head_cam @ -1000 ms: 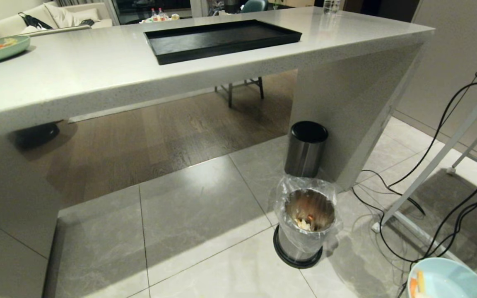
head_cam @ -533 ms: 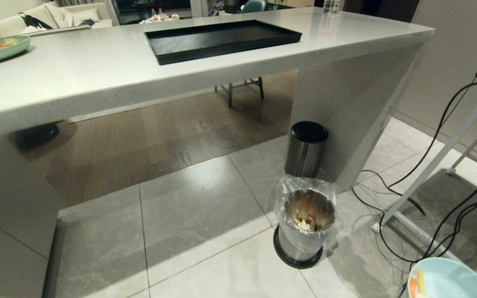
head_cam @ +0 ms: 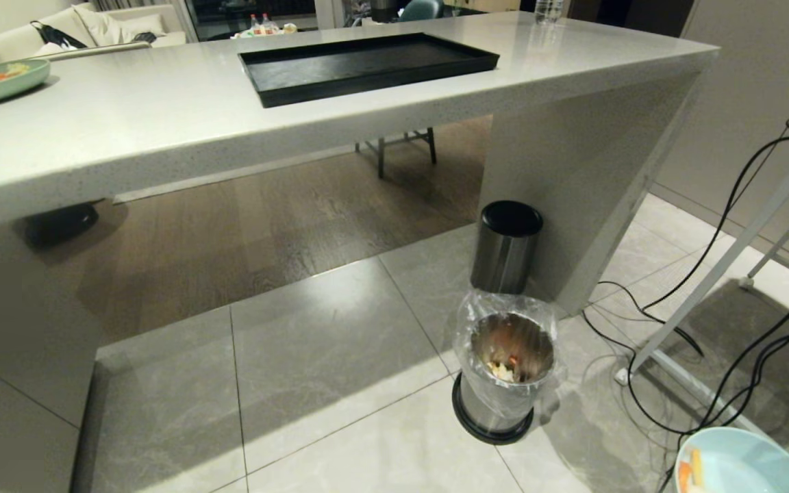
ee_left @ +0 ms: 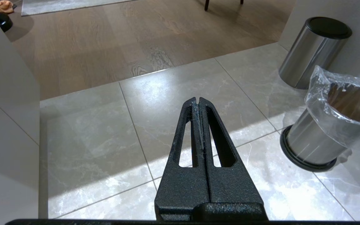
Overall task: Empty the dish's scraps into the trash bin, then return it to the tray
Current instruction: Move the bowl over the trash can
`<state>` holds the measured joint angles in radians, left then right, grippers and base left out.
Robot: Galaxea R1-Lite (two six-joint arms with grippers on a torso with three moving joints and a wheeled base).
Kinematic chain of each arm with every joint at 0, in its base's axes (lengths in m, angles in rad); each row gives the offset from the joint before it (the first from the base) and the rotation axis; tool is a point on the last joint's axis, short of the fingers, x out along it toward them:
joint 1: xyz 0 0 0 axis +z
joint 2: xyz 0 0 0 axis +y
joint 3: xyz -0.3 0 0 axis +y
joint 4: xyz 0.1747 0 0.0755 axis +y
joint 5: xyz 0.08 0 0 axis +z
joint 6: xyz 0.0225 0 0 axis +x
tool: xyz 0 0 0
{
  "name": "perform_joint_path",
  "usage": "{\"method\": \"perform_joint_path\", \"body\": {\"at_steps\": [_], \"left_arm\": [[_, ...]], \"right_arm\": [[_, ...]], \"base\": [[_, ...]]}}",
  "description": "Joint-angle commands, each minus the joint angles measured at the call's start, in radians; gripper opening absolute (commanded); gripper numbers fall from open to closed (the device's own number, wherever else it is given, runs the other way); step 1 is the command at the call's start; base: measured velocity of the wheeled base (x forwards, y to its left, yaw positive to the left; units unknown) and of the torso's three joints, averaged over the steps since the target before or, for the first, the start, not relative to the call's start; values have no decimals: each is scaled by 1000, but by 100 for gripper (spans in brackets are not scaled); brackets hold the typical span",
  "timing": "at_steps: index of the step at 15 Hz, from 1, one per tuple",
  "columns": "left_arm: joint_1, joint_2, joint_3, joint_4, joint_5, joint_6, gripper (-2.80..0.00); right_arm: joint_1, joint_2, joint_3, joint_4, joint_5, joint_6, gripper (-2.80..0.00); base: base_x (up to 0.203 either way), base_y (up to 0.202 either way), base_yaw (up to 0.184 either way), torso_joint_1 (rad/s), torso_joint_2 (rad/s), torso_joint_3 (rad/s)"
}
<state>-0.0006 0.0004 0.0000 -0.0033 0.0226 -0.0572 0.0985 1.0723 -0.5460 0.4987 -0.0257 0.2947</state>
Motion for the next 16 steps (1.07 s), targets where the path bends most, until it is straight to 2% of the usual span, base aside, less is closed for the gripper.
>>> {"method": "perform_joint_path", "body": {"at_steps": [1, 8, 10, 16], "left_arm": [[0, 1, -2, 0, 0, -1, -280], [0, 1, -2, 0, 0, -1, -280], [-1, 1, -2, 0, 0, -1, -280], [1, 1, -2, 0, 0, -1, -280]], "right_arm": [[1, 0, 0, 4, 1, 1, -280], [0, -2, -5, 7, -3, 6, -280], [0, 3, -2, 6, -49, 7, -280], [0, 3, 1, 6, -51, 9, -280]], "base": [[0, 0, 0, 0, 0, 0], [0, 0, 0, 3, 0, -163], [0, 0, 0, 0, 5, -200], [0, 0, 0, 7, 0, -199]]}}
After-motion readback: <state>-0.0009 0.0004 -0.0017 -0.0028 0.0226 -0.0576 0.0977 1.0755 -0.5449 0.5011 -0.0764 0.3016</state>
